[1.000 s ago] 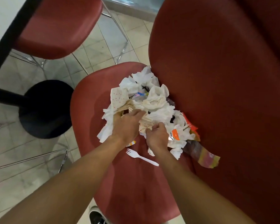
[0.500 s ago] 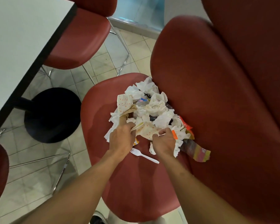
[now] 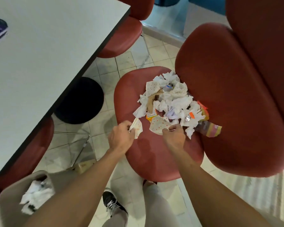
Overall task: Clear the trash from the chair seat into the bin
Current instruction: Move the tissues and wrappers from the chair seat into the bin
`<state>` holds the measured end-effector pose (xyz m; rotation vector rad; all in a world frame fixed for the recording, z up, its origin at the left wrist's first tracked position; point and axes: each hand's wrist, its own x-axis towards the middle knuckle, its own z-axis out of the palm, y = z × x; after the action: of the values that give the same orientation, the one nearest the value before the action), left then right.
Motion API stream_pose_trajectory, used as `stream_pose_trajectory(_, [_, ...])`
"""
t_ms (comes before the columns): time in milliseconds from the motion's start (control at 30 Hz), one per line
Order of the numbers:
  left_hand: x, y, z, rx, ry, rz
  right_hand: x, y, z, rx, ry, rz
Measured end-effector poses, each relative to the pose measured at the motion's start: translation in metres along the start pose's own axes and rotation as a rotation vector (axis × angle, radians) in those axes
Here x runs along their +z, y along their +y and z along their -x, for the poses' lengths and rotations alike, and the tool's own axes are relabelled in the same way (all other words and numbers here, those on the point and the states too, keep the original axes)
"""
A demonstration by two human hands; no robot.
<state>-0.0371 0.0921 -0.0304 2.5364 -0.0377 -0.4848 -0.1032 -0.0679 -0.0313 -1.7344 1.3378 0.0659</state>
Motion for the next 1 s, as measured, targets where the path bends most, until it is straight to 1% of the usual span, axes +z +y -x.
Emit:
stream_pose_trajectory(133, [-0.030,-0.044,0.029,-0.093,0.055,0.039,0.024,-0.001,0.046,-0.064,-0.063,0.005])
stream_pose_trajectory(267, [-0.060,-0.103,0.064,-0.168,0.117,0.091,0.054,0.003,0.100,-0.149,-0.126,0.071])
stream_pose_trajectory(467, [-0.105,-0.196,0.118,-0.367,0.182,0.190,0.103,0.008,0.180,-0.248,-0.244,0.163])
stream_pose_trajectory(600, [-0.131,-0.254,0.153,-0.515,0.275,0.268,0.143,0.013,0.227,-0.279,-0.358,0.200])
stream_pose_trajectory(733, [-0.147,-0.303,0.180,-0.635,0.341,0.273,0.179,0.021,0.268,-0.324,-0.481,0.265])
stream_pose_trajectory(900, [-0.161,-0.341,0.200,-0.736,0.417,0.287,0.214,0.027,0.310,-0.354,-0.558,0.354])
stream_pose_trajectory(1000, [-0.165,-0.354,0.205,-0.755,0.429,0.330,0.228,0.030,0.329,-0.370,-0.673,0.375])
